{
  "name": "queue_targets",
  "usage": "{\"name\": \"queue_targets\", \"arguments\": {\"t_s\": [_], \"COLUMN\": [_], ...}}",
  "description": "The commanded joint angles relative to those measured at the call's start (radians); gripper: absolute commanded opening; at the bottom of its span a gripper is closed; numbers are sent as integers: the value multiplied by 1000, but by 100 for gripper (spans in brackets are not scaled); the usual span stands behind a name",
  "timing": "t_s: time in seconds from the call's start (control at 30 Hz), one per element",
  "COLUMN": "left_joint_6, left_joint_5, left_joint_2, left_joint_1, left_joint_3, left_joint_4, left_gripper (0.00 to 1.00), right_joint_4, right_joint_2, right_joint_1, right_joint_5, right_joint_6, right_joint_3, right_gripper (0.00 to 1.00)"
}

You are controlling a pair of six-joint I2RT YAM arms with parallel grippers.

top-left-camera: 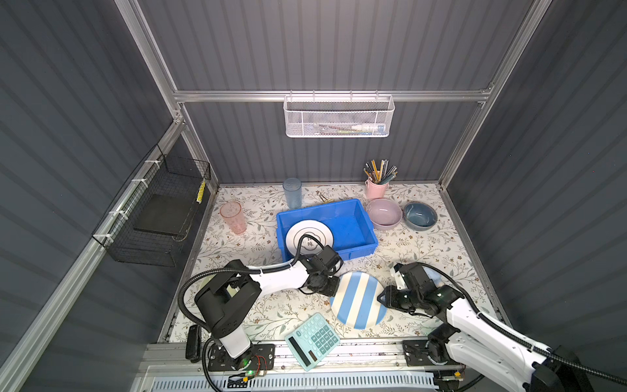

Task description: Place the mixed dishes into the plastic bin

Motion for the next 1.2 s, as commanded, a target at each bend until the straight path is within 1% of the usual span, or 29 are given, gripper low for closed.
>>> {"name": "queue_targets", "arguments": {"t_s": [0.0, 0.13, 0.37, 0.67, 0.73, 0.83, 0.97, 1.17], "left_joint_6": [-10, -9, -5, -9, -9, -11, -13, -18], "left_joint_5": [5, 9, 17, 26, 23, 22, 16, -3], "left_joint_2": [42, 43, 43, 45, 42, 38, 28, -8], "left_joint_1": [-8, -8, -7, -7, -8, -7, -8, -7], "left_joint_3": [6, 14, 23, 22, 21, 23, 28, 47], "left_joint_4": [-19, -24, -27, -19, -21, -24, -32, -59], "left_gripper": [17, 17, 16, 16, 16, 16, 16, 17], "right_joint_4": [107, 204, 270, 381, 389, 386, 344, 291], "right_joint_2": [-28, -70, -148, -126, -124, -120, -117, -126], "right_joint_1": [-22, -49, -52, -53, -55, -56, -64, -78], "right_joint_5": [-111, -177, -194, -214, -212, -205, -193, -196], "right_joint_6": [13, 29, 38, 58, 58, 58, 49, 27], "right_joint_3": [-38, -97, -133, -161, -161, -158, -151, -138], "right_gripper": [38, 34, 29, 25, 24, 20, 13, 6]}}
